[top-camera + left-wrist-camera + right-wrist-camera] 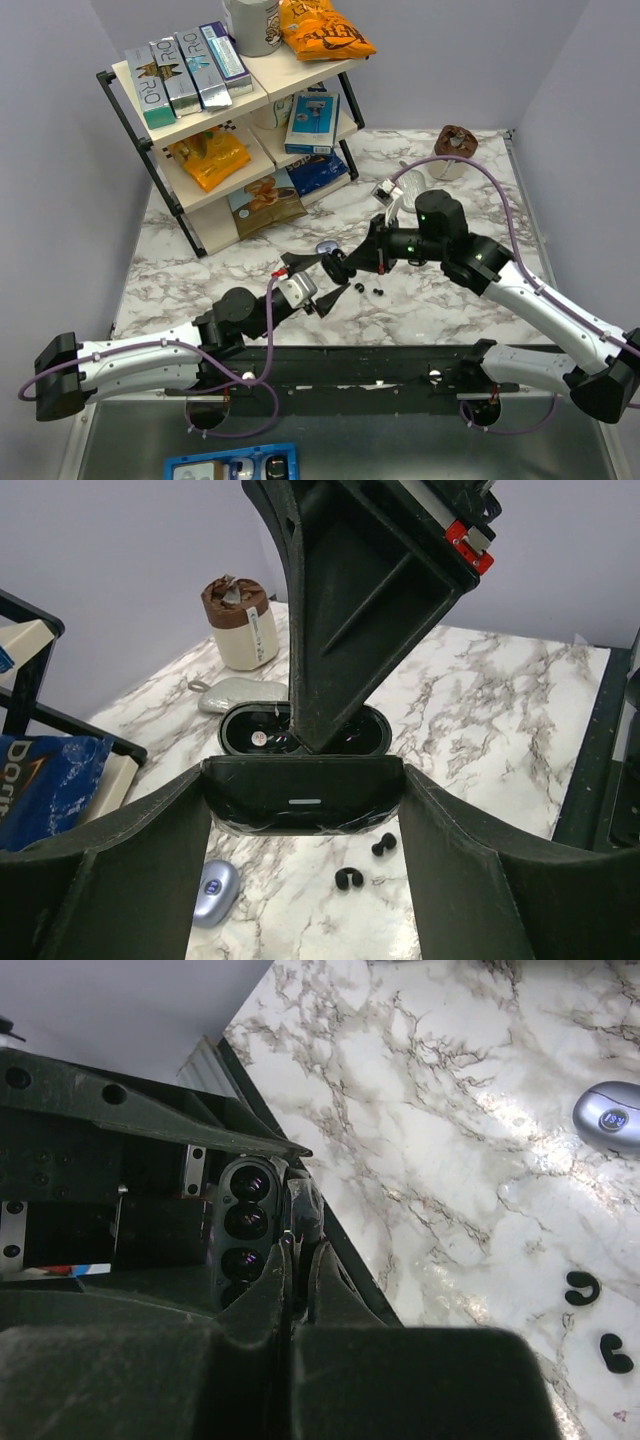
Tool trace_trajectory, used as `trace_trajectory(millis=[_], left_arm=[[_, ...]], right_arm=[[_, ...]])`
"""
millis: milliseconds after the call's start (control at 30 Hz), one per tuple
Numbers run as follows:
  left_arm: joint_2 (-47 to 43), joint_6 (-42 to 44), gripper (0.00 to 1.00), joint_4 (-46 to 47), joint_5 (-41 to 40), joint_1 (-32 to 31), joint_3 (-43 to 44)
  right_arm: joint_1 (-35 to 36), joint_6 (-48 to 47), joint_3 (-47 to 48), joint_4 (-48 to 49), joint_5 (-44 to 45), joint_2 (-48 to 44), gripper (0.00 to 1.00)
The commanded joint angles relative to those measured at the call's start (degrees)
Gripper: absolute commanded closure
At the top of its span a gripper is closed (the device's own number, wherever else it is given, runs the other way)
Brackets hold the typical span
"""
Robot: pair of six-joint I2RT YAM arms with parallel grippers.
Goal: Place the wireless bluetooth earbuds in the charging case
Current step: Adjust the charging case.
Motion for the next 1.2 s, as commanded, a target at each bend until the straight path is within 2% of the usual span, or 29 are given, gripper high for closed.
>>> trace_trajectory(millis=[0,33,67,267,367,467,500,567,600,633,667,733,833,1000,1167], left_arm=[[-2.50,-1.97,0.14,-6.36,-4.49,-0.22,2.32],[-3.03,-1.96,0.03,-7.33,-4.66,-0.13,2.84],[-3.81,-1.96,0.01,-8.39,-4.93,-0.13,3.28],[-5.40,-4.76,0.01,-16.39,-6.95,-0.13,5.83],[-6.54,-8.28,0.01,-24.02,-5.03,0.30,9.34],[-9.09,-14.86,0.01,-25.63,11.71,6.17,10.06],[-9.62,-19.76,0.01,-23.89,23.08,11.68,9.88],[-8.31,-25.49,0.01,-22.56,35.53,19.08,10.49],[-5.26,-28.04,0.01,-20.72,48.12,22.33,10.93],[-3.31,-33.55,0.01,-19.49,53.12,28.63,11.72],[-1.29,-36.39,0.01,-17.47,57.69,30.87,11.81],[4.25,-44.98,0.01,-6.59,67.71,33.96,11.81],[7.16,-43.55,0.01,-3.83,69.86,33.71,14.09],[11.90,-40.81,0.01,-2.51,72.94,33.18,16.03],[14.98,-36.52,0.08,-4.00,71.80,30.37,17.96]], right_arm=[[-0.29,-6.11,2.06,-2.52,-0.51,-3.85,0.99],[-0.20,-6.72,2.84,-3.06,-0.08,-4.38,0.99],[-0.20,-7.51,3.20,-3.58,0.36,-4.73,0.99],[-0.20,-10.50,5.57,-5.87,2.47,-6.67,0.99],[-0.20,-14.62,5.66,-6.67,4.75,-7.28,0.99],[-0.11,-22.24,4.00,-6.32,10.55,-8.42,0.99],[-0.11,-24.72,2.08,-5.27,11.17,-9.12,0.99],[0.58,-31.04,-1.09,-2.55,13.80,-12.88,0.99],[0.68,-32.03,-2.24,-0.10,14.77,-14.21,0.99],[0.77,-32.91,-4.16,0.62,15.57,-15.36,0.99],[0.68,-34.92,-4.88,1.41,15.75,-16.59,0.99],[0.77,-36.17,-5.24,1.86,15.05,-18.09,0.99],[0.94,-36.88,-4.27,0.46,11.29,-17.13,0.99],[1.90,-37.75,-3.13,-0.68,9.77,-15.46,0.99],[3.49,-38.72,-3.04,-0.69,11.09,-14.05,0.99]])
